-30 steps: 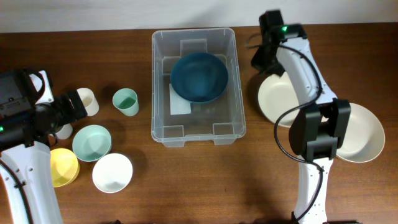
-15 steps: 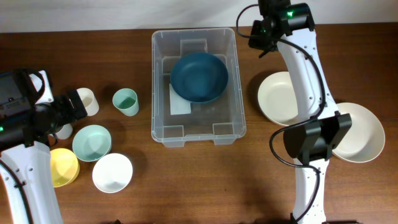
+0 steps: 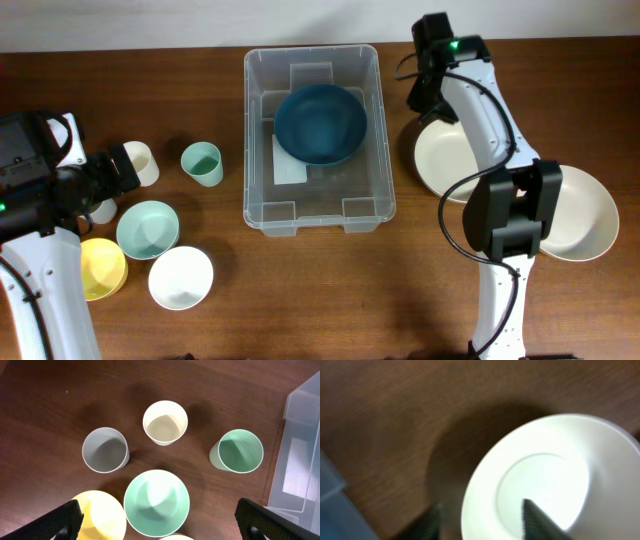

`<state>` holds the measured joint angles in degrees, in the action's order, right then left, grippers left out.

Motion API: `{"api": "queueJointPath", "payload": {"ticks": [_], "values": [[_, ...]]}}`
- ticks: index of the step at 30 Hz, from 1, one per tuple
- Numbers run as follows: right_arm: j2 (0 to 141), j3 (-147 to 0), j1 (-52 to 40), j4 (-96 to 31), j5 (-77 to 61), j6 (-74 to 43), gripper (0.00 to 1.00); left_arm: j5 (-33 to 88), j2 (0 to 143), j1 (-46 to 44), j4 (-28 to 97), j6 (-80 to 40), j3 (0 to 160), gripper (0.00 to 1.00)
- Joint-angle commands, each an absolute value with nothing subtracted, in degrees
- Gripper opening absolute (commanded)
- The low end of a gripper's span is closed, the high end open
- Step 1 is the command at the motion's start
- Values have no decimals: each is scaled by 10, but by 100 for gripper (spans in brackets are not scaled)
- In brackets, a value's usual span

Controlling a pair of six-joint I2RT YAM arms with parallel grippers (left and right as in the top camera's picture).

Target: Pack container

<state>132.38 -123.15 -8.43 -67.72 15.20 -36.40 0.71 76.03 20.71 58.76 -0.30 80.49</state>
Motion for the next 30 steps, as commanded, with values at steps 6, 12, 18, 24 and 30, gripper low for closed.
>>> {"api": "queueJointPath", "payload": {"ticks": [6,12,18,24,30], "values": [[1316,-1162,-85,-610,161,-371,66,14,758,210,588,-9,811,100],[1316,-1139,-85,-589,162,-377,68,14,758,210,588,-9,811,100],[1316,-1115,-86,-579,161,-400,68,14,758,210,588,-9,811,100],[1316,-1082,-86,-572,162,-417,68,14,758,210,588,-9,811,100],[1316,-1065,-86,-566,161,-425,64,14,758,210,588,-9,812,100]]}}
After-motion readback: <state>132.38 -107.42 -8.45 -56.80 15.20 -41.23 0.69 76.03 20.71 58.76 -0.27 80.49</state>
